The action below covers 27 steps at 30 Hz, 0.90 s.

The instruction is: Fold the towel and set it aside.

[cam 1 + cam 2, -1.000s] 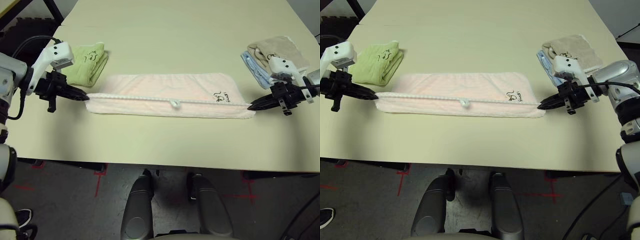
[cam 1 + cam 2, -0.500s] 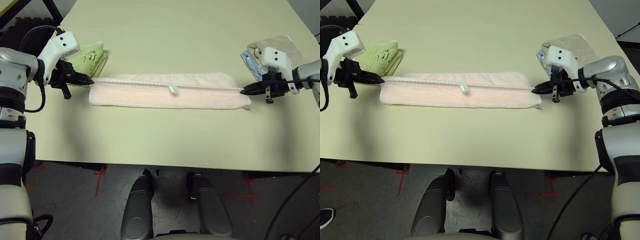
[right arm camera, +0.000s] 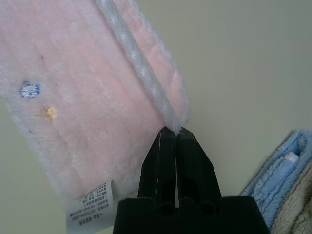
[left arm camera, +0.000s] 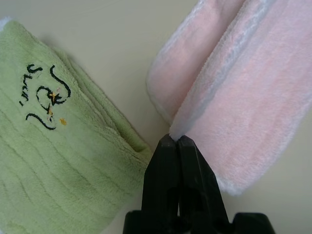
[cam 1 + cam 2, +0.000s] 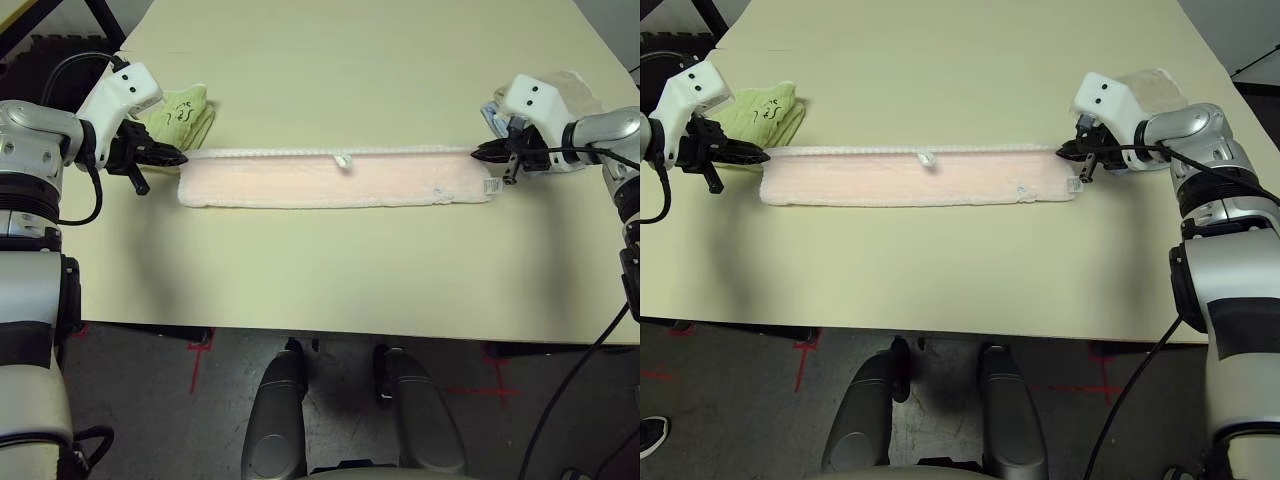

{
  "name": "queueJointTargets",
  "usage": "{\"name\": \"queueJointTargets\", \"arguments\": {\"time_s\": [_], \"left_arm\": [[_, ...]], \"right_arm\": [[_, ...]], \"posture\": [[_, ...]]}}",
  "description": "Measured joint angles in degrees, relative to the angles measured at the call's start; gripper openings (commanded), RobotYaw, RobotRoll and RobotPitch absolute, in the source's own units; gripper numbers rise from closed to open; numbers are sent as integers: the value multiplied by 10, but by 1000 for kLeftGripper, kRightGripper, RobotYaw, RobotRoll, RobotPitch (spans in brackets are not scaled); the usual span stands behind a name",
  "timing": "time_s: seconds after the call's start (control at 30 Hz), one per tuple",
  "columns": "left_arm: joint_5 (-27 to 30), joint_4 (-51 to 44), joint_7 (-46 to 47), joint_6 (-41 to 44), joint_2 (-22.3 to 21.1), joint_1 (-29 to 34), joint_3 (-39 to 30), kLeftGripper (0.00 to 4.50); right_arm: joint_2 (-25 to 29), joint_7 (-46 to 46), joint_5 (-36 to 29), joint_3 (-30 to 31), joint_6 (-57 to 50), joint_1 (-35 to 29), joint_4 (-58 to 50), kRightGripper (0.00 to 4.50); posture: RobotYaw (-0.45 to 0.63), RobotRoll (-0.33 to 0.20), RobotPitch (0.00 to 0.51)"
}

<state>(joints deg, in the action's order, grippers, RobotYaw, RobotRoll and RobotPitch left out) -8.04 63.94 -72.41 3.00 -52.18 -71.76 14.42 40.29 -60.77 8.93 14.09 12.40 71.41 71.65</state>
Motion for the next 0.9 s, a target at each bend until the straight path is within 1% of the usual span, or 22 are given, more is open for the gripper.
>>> {"name": "queueJointTargets", "arguments": {"time_s": [0.1,0.27,0.5,0.6,0.77,0.8,0.9], "left_arm": [[-1,2,16,-3,5,0,-6,40],[-8,24,54,-15,27,0,-14,40],[-20,37,63,-22,37,0,-15,40],[-32,40,74,-31,37,0,-15,666],[-50,48,117,-36,37,-1,-17,2530],[-51,48,126,-37,37,-3,-20,2981],[-51,50,152,-41,37,-16,-29,4122]], "right_arm": [[-2,4,9,0,-2,1,0,0],[-6,19,26,0,-8,0,2,0],[-14,56,37,-1,-11,0,3,0],[-19,58,42,-1,-12,0,3,768],[-19,28,43,-2,-19,0,5,2561],[-19,25,43,-6,-19,0,5,3011],[-14,21,43,-12,-19,0,4,4111]], "posture": [[12,0,230],[8,0,228],[7,0,226],[10,0,226],[9,0,227],[9,0,226],[8,0,228]]}}
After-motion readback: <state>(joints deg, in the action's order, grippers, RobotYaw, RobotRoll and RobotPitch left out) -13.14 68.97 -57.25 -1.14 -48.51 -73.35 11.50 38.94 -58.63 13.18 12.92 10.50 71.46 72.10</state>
